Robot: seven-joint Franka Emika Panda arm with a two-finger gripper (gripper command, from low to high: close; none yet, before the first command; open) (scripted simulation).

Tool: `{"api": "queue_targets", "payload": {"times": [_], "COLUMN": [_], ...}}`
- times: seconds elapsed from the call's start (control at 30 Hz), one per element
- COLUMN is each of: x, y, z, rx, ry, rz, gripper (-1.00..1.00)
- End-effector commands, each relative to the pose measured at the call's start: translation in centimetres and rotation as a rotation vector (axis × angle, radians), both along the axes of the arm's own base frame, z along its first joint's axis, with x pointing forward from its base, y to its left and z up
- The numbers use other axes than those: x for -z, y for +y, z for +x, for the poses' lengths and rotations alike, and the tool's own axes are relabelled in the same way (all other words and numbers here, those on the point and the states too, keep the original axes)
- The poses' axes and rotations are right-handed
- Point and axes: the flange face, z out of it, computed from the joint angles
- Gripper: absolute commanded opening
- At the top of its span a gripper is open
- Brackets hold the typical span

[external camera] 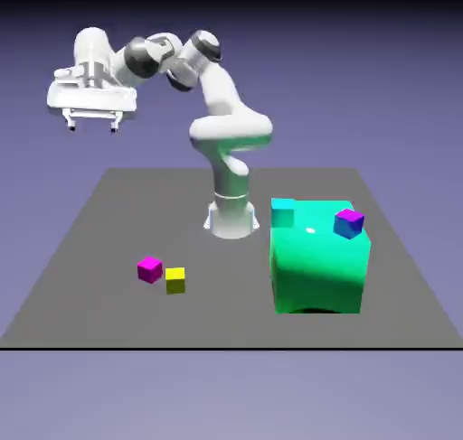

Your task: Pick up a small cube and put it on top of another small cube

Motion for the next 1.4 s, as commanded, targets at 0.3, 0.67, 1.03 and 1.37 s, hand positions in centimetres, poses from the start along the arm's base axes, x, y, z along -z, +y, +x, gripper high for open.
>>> {"api": "queue_targets", "payload": {"times": [0.3, 0.67, 1.03, 1.37], "x": [14.2, 33.8, 42.3, 23.3], "y": [-5.8, -2.5, 3.6, 9.7], "z": [-3.6, -3.2, -0.7, 7.9], "rx": [-0.227, -0.57, -0.7, -0.859], "ry": [-0.041, -0.155, -0.215, -0.295], "rz": [0.097, 0.257, 0.32, 0.285], "gripper": [0.0, 0.0, -1.0, -1.0]}}
